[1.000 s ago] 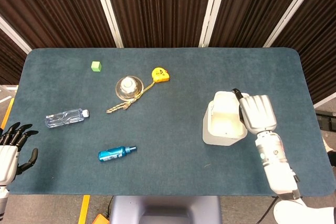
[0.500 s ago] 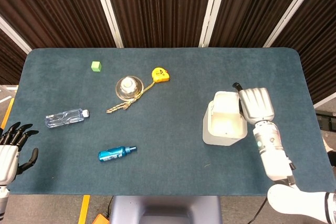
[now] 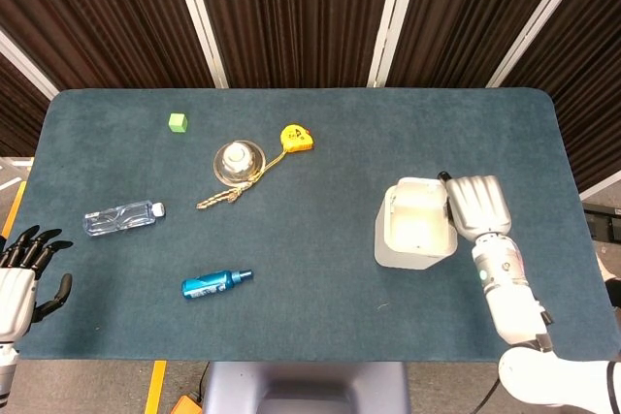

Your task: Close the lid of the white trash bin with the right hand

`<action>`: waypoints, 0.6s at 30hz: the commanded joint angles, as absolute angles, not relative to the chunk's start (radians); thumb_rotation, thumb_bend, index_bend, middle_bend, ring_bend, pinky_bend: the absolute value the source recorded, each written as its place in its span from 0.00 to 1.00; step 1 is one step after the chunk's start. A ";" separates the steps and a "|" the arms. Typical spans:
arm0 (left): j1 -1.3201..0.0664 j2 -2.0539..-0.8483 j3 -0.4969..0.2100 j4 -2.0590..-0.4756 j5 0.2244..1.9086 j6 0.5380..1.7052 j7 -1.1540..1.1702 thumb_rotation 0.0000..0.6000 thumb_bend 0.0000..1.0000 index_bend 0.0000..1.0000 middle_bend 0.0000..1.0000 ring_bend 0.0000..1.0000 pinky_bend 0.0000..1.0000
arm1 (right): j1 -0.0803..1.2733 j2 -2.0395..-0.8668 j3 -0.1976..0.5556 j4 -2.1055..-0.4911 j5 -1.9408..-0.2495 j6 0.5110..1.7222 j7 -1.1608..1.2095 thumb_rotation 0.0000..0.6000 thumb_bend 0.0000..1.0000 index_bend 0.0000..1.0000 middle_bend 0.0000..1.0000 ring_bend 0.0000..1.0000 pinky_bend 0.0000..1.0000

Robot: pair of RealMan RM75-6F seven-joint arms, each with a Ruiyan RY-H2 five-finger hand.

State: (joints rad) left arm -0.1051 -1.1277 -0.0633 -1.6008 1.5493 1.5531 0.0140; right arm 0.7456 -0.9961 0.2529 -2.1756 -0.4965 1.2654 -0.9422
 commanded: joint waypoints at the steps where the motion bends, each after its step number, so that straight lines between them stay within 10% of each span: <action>1: -0.106 -1.129 -0.063 -1.601 1.551 1.552 0.014 1.00 0.46 0.30 0.17 0.09 0.24 | 0.753 -0.977 0.227 -2.218 -0.476 1.287 -0.962 1.00 0.85 0.47 0.82 0.87 0.96; 18: -0.104 -1.129 -0.060 -1.594 1.566 1.564 0.006 1.00 0.46 0.30 0.17 0.09 0.24 | 0.686 -0.961 0.066 -2.305 -0.697 1.328 -0.927 1.00 0.85 0.45 0.82 0.87 0.96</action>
